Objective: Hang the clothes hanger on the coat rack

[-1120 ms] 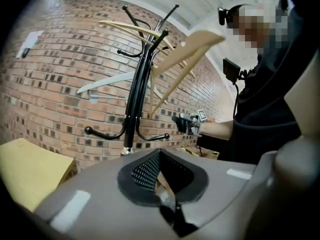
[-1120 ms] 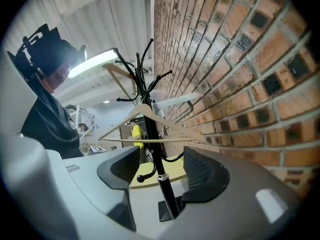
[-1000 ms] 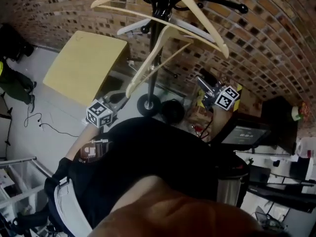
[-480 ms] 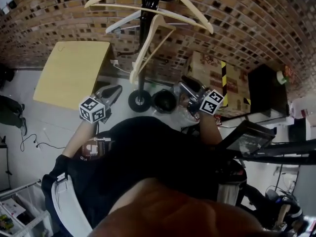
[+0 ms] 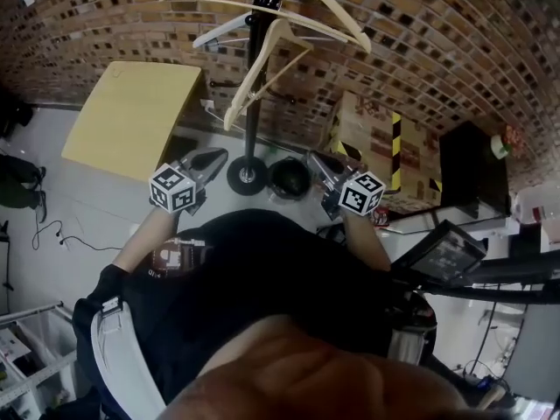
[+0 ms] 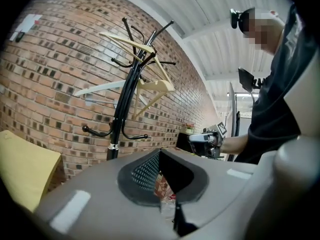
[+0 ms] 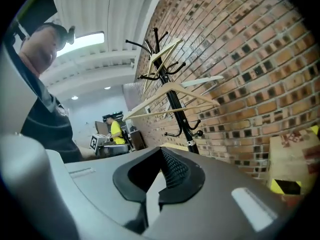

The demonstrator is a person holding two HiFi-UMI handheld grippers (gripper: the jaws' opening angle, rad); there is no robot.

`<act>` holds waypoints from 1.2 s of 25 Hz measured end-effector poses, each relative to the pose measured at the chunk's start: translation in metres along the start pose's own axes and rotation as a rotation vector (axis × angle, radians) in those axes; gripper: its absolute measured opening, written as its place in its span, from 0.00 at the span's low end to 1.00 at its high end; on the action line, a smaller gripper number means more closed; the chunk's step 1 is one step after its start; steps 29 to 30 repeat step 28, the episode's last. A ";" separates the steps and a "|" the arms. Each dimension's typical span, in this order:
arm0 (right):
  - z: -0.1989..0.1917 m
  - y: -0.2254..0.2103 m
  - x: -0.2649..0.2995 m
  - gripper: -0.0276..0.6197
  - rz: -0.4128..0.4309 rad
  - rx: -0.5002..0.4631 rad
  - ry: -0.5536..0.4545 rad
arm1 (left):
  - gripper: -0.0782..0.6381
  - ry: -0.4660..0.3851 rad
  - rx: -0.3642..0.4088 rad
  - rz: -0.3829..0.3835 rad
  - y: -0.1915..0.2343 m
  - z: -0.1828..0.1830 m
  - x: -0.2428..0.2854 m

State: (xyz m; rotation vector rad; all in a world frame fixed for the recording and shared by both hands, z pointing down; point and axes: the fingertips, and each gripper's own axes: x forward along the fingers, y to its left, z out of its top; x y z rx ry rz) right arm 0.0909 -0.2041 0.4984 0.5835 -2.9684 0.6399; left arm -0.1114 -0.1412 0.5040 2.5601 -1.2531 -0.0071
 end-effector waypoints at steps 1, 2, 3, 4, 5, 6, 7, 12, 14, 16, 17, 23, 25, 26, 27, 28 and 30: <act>-0.002 0.004 0.002 0.06 -0.010 -0.005 -0.001 | 0.10 -0.002 0.006 -0.007 0.002 0.001 -0.003; -0.003 0.007 0.004 0.06 -0.020 -0.013 -0.002 | 0.10 -0.003 0.010 -0.015 0.004 0.002 -0.006; -0.004 0.010 0.005 0.06 -0.032 -0.020 -0.005 | 0.10 -0.005 0.012 -0.024 0.006 0.002 -0.009; -0.005 0.014 0.007 0.06 -0.042 -0.025 -0.007 | 0.10 -0.006 0.012 -0.033 0.007 0.001 -0.013; -0.006 0.017 0.009 0.06 -0.051 -0.030 -0.008 | 0.10 -0.010 0.014 -0.042 0.009 0.002 -0.016; -0.007 0.021 0.012 0.06 -0.057 -0.037 -0.007 | 0.10 -0.014 0.020 -0.049 0.010 0.003 -0.020; -0.008 0.024 0.015 0.06 -0.061 -0.044 -0.002 | 0.10 -0.019 0.028 -0.053 0.012 0.005 -0.023; -0.007 0.047 0.033 0.06 -0.056 -0.096 0.009 | 0.10 -0.024 0.021 -0.059 0.025 0.006 -0.040; -0.005 0.051 0.033 0.06 -0.059 -0.105 0.001 | 0.10 -0.018 0.022 -0.065 0.026 0.005 -0.042; -0.006 0.051 0.031 0.06 -0.066 -0.106 0.002 | 0.10 -0.024 0.018 -0.070 0.025 0.004 -0.042; -0.006 0.050 0.030 0.06 -0.068 -0.106 0.005 | 0.10 -0.027 0.016 -0.071 0.025 0.004 -0.042; -0.008 0.052 0.028 0.06 -0.064 -0.110 0.004 | 0.10 -0.020 0.009 -0.070 0.023 -0.002 -0.044; -0.007 0.051 0.027 0.06 -0.061 -0.114 0.003 | 0.10 -0.023 0.007 -0.071 0.022 0.000 -0.042; -0.006 0.050 0.027 0.06 -0.059 -0.117 0.003 | 0.10 -0.025 0.008 -0.072 0.021 0.001 -0.041; -0.005 0.050 0.027 0.06 -0.057 -0.121 0.003 | 0.10 -0.028 0.009 -0.072 0.021 0.002 -0.039; -0.003 0.049 0.027 0.06 -0.054 -0.124 0.004 | 0.10 -0.031 0.011 -0.073 0.020 0.003 -0.038; -0.003 0.049 0.027 0.06 -0.054 -0.124 0.004 | 0.10 -0.031 0.011 -0.073 0.020 0.003 -0.038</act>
